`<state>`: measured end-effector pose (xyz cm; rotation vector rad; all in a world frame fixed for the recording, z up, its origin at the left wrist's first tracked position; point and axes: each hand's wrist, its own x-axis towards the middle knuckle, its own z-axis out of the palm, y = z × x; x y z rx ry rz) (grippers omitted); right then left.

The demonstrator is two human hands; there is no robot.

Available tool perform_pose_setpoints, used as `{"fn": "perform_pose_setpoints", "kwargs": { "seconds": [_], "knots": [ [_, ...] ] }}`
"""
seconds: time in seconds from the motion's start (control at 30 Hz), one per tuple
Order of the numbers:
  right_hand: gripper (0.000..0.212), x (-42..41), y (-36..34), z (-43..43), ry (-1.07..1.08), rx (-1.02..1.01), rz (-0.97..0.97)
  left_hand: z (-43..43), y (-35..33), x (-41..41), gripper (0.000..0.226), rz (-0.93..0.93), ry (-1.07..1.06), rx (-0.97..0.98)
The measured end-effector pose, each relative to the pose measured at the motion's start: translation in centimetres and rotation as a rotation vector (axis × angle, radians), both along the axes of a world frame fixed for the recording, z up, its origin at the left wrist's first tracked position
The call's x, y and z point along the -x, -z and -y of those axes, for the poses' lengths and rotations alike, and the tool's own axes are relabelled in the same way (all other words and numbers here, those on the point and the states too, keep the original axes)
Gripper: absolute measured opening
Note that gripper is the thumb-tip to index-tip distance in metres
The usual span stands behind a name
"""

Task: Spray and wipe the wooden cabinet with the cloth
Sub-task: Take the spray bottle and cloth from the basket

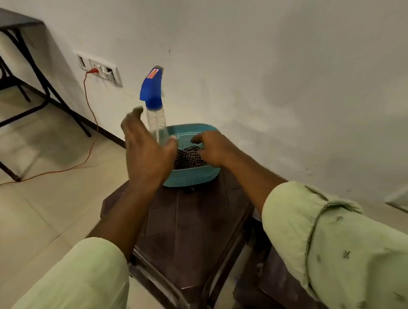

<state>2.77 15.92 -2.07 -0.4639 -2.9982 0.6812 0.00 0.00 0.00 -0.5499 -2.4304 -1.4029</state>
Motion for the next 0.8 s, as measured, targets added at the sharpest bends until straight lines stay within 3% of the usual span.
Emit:
{"fn": "perform_pose_setpoints", "kwargs": {
  "seconds": [0.1,0.17,0.23,0.37,0.57,0.8],
  "knots": [
    [0.054,2.2,0.2,-0.7,-0.062,-0.085,0.149,-1.7,-0.3,2.2,0.096,0.06,0.136,-0.148],
    [0.057,3.6,0.2,-0.8,-0.095,-0.1,0.231,-2.6,-0.4,3.8,0.096,0.11,0.182,-0.212],
    [0.058,4.8,1.1,-0.8,-0.139,-0.09,0.253,-3.0,-0.1,5.0,0.085,0.143,0.216,-0.257],
    [0.048,7.0,3.6,-1.0,-0.199,-0.006,0.23,-3.5,0.7,5.9,0.042,0.084,0.154,-0.275],
    [0.044,9.1,6.0,-1.0,-0.259,-0.054,0.262,-4.7,1.7,5.7,0.035,-0.008,0.127,-0.359],
    [0.01,8.9,5.6,-1.6,-0.213,-0.155,0.277,-4.4,2.1,5.6,0.031,-0.03,0.137,-0.375]
  ]
}}
